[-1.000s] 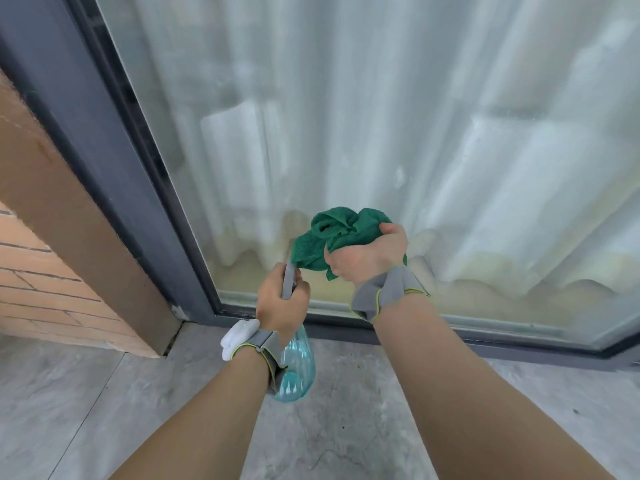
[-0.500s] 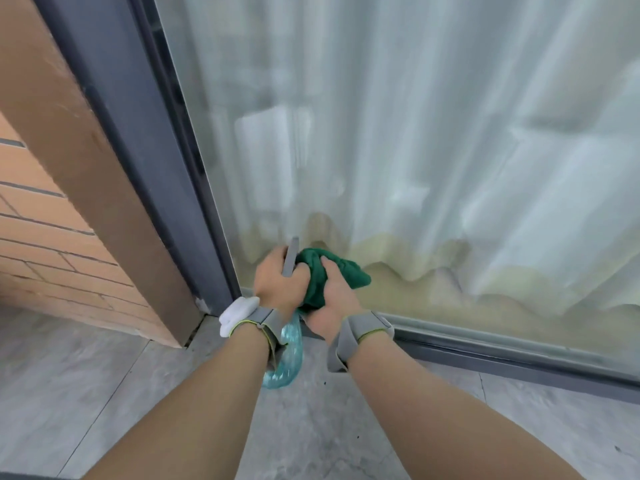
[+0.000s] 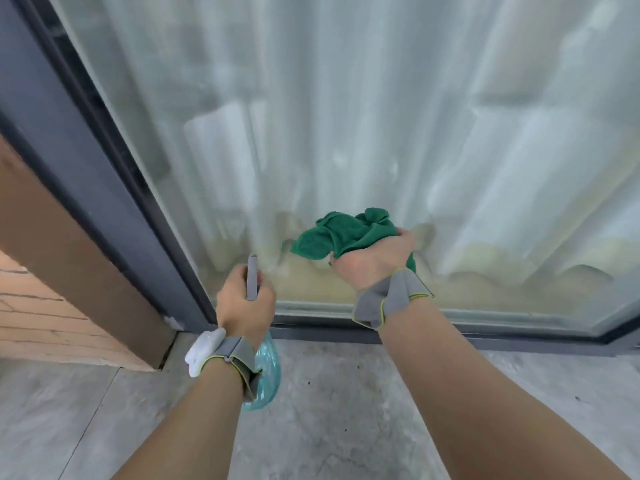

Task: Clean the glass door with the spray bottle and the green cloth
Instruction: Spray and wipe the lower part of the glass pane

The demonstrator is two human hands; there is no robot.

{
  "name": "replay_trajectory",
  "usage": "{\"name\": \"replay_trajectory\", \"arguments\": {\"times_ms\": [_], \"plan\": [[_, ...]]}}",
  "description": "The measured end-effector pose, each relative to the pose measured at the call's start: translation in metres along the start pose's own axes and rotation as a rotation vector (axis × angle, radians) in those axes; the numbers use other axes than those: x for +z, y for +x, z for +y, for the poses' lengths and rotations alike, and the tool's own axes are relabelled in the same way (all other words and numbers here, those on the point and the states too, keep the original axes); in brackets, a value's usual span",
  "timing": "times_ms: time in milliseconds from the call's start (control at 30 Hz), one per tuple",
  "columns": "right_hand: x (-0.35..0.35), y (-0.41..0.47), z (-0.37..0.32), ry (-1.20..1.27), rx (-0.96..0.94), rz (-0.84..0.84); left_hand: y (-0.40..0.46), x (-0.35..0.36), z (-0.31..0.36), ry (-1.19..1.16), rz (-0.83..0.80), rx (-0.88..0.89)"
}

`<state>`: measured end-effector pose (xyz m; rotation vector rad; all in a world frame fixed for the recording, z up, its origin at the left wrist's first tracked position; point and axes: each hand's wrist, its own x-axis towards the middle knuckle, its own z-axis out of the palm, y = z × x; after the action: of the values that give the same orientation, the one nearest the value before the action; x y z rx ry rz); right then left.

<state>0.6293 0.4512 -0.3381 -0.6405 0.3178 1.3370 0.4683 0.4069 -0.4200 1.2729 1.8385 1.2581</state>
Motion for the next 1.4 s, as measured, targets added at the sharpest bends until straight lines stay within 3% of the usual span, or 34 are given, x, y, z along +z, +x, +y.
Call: {"name": "replay_trajectory", "arguments": {"times_ms": [100, 267, 433, 567, 800, 1100, 1400], "plan": [[-0.025, 0.009, -0.020, -0.095, -0.055, 0.104, -0.027, 0.014, 0.010, -0.089, -0.052, -0.054], [-0.086, 0.028, -0.038, -0.355, 0.099, 0.101, -0.047, 0.034, 0.024, -0.206, -0.104, -0.148], [-0.118, 0.041, -0.073, -0.512, 0.185, 0.095, -0.055, 0.055, 0.033, -0.124, -0.185, -0.044], [-0.126, 0.037, -0.085, -0.519, 0.182, 0.110, -0.063, 0.067, 0.053, -0.056, -0.242, 0.091], [-0.143, 0.037, -0.109, -0.328, 0.174, 0.236, -0.085, 0.093, 0.068, -0.030, -0.266, 0.091], [-0.155, 0.046, -0.115, -0.360, 0.087, 0.305, -0.104, 0.127, 0.077, -0.013, -0.333, 0.156], [-0.170, 0.061, -0.110, -0.493, 0.162, 0.313, -0.105, 0.138, 0.070, 0.059, -0.353, 0.144]]}}
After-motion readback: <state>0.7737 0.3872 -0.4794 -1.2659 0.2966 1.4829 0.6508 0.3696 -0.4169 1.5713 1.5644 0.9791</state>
